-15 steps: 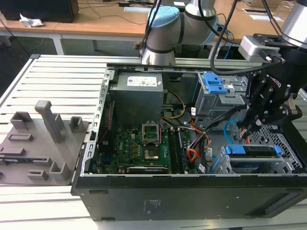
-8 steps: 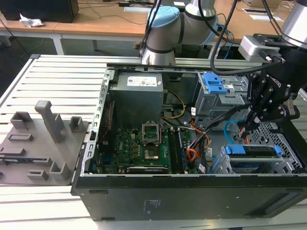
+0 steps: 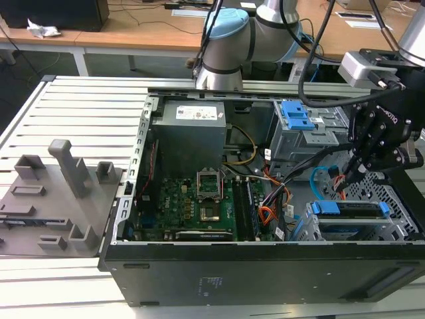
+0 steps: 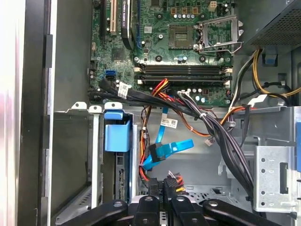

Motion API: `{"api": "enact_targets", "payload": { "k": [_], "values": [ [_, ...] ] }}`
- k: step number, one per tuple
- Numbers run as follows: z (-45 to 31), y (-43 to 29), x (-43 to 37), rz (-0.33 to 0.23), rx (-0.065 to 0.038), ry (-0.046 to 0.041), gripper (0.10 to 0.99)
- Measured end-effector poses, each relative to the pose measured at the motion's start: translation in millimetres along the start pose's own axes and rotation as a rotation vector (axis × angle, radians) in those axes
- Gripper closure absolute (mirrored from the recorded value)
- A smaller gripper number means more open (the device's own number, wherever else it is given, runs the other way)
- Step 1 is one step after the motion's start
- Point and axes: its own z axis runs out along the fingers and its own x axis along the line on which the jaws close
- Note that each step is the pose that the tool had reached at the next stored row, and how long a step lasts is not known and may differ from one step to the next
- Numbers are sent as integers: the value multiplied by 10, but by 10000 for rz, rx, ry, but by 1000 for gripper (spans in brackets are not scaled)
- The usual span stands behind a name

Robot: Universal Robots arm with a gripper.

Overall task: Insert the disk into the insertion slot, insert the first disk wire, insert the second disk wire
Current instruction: 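Insert the first disk wire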

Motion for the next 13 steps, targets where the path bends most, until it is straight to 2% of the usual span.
{"api": "enact_targets", "payload": {
  "k": [10, 13],
  "values": [
    [17, -4, 161, 0, 0, -1, 922],
    [19, -4, 186, 0, 0, 0, 922]
  ]
}}
